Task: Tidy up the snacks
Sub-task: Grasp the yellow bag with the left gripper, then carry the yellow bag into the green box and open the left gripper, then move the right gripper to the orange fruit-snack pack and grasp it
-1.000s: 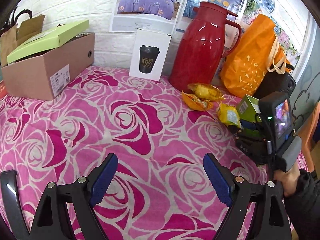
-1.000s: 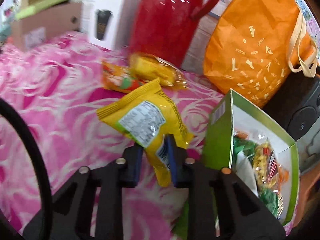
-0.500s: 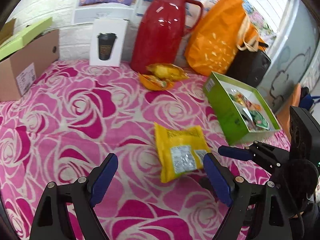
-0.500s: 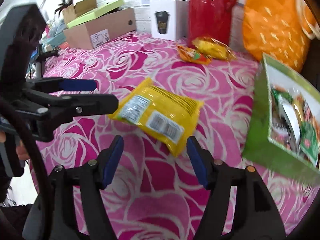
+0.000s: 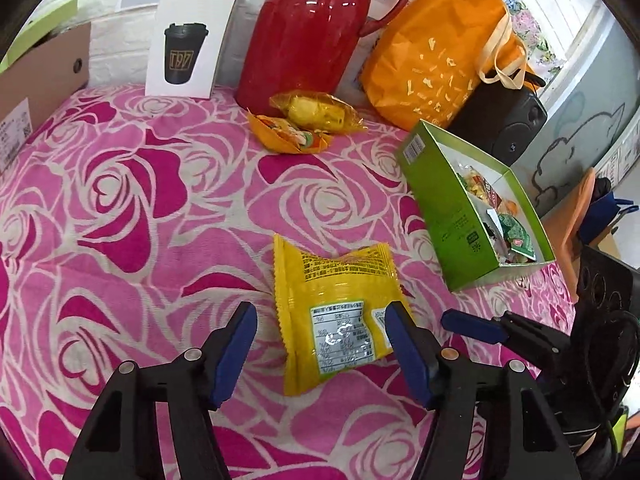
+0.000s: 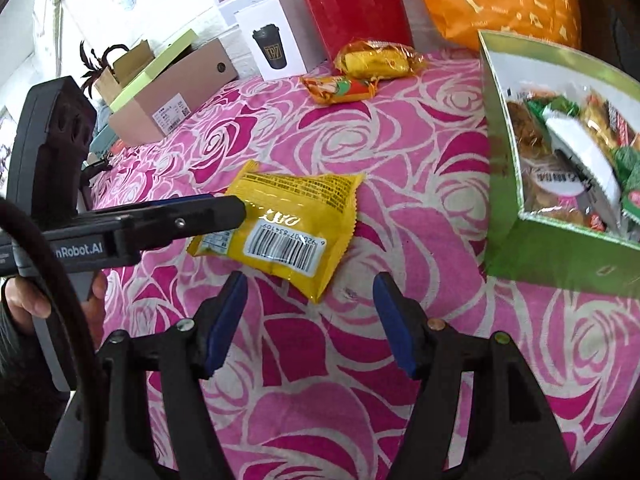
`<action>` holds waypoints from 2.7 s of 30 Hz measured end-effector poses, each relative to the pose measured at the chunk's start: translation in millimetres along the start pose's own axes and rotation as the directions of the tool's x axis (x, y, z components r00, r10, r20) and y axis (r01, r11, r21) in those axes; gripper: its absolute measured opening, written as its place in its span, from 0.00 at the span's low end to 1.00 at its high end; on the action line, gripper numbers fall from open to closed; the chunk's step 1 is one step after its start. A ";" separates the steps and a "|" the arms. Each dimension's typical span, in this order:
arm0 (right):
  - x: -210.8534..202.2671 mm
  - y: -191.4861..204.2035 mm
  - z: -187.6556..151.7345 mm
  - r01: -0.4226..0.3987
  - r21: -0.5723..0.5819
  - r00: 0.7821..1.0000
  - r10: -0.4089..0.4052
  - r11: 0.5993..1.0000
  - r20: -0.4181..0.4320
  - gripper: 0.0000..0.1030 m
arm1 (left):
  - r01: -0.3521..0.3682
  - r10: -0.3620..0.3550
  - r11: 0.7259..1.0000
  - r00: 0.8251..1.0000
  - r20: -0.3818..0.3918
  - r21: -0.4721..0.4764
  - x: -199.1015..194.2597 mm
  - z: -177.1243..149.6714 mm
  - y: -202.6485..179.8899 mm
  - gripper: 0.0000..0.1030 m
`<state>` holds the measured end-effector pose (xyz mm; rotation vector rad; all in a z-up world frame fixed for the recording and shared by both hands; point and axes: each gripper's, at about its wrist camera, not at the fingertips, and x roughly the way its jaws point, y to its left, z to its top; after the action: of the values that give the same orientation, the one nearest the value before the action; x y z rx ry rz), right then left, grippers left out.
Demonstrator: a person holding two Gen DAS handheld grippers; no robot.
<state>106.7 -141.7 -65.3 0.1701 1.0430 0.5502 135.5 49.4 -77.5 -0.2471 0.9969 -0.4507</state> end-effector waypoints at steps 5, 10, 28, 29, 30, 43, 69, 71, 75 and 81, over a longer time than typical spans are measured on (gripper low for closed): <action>6.4 -6.1 2.0 -0.045 0.036 0.999 0.045 0.998 0.000 0.64 | -0.010 0.011 1.000 1.000 -0.028 0.010 12.5 0.4 -1.8 0.52; 16.6 -4.1 3.4 -0.049 0.037 0.999 0.050 0.998 -0.007 0.61 | 0.013 -0.014 1.000 0.999 -0.036 -0.007 15.8 -0.9 2.3 0.44; -46.3 12.2 8.1 0.043 -0.031 0.988 -0.038 0.999 0.147 0.23 | 0.034 -0.036 0.995 0.999 0.016 0.095 -7.4 5.9 -38.8 0.25; -54.1 8.9 10.1 0.046 -0.023 0.986 -0.041 0.999 0.165 0.23 | 0.041 -0.045 0.993 0.999 0.029 0.106 -11.8 8.9 -44.2 0.24; -60.7 6.3 12.3 0.050 -0.015 0.983 -0.047 0.999 0.180 0.23 | 0.051 -0.056 0.992 0.997 0.045 0.120 -16.9 12.4 -51.2 0.24; -119.1 -75.1 31.9 0.157 0.166 0.937 -0.200 0.974 0.288 0.23 | 0.177 -0.197 0.952 0.979 0.060 0.250 8.1 65.4 -141.5 0.24; -73.2 -129.7 66.9 0.348 0.158 0.905 -0.375 0.924 0.199 0.26 | 0.076 -0.094 0.977 0.992 0.083 0.200 68.9 103.4 -154.5 0.82; -68.7 -131.0 68.5 0.351 0.153 0.908 -0.376 0.924 0.185 0.27 | 0.071 -0.089 0.977 0.992 0.084 0.199 65.8 100.9 -151.2 0.82; -85.0 -115.0 59.4 0.331 0.133 0.903 -0.355 0.934 0.242 0.63 | 0.034 -0.057 0.977 0.993 0.100 0.211 57.0 94.0 -147.1 0.82; -101.2 -85.5 47.5 0.284 0.087 0.911 -0.298 0.955 0.284 0.75 | -0.117 0.080 0.969 0.982 0.172 0.219 30.3 78.4 -136.0 0.88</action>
<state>138.5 -260.2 3.7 0.1273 0.7700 0.2205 182.0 -85.1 -4.5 -0.0259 0.7868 -0.4427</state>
